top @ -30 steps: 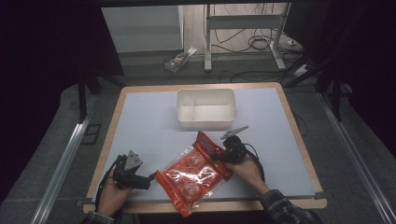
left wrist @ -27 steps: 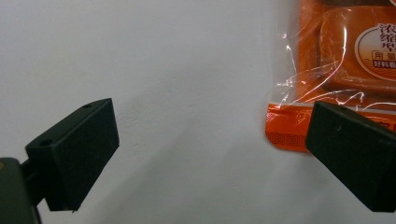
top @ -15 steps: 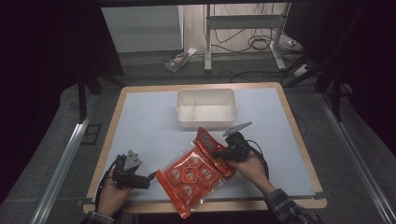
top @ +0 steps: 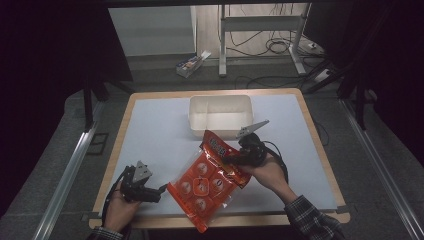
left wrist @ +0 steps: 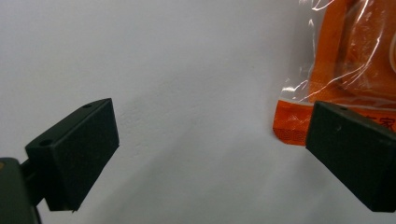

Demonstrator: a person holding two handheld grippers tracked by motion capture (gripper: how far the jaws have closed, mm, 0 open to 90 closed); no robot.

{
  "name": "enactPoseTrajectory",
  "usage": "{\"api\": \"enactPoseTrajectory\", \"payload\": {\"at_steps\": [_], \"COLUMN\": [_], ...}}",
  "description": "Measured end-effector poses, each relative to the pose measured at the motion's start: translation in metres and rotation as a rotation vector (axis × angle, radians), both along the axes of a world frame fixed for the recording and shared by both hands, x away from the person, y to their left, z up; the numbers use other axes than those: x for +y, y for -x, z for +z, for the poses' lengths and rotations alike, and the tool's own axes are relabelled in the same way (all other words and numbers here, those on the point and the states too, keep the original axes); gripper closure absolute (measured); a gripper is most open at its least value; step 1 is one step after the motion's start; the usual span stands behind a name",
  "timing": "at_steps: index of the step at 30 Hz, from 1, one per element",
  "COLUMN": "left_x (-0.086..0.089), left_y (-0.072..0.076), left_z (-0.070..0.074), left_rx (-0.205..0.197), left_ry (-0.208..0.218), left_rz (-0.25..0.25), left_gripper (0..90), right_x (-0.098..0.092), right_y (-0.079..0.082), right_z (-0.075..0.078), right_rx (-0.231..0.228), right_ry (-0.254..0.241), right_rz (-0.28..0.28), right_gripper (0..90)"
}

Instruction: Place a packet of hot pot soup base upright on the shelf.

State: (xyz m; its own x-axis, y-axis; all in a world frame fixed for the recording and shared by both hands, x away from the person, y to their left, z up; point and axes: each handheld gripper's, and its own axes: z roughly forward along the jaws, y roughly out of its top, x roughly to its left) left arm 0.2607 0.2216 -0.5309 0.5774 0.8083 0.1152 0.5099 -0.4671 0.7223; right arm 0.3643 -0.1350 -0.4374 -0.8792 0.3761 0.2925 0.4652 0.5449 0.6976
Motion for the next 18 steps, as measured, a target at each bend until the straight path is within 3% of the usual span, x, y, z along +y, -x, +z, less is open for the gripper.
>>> {"api": "enactPoseTrajectory", "payload": {"at_steps": [10,18], "left_x": [0.000,0.000], "left_y": [0.000,0.000], "left_z": [0.001,0.001], "left_rx": [-0.004,-0.005], "left_ry": [0.001,0.002], "left_rz": [0.000,0.000], "left_gripper": [2.5,2.5], "right_x": [0.020,0.027], "right_y": [0.009,0.011], "right_z": [0.046,0.071], "right_rx": [-0.057,-0.061], "right_ry": [-0.009,-0.024], "right_rz": [0.083,0.116], "right_gripper": [88.9,88.9]}}
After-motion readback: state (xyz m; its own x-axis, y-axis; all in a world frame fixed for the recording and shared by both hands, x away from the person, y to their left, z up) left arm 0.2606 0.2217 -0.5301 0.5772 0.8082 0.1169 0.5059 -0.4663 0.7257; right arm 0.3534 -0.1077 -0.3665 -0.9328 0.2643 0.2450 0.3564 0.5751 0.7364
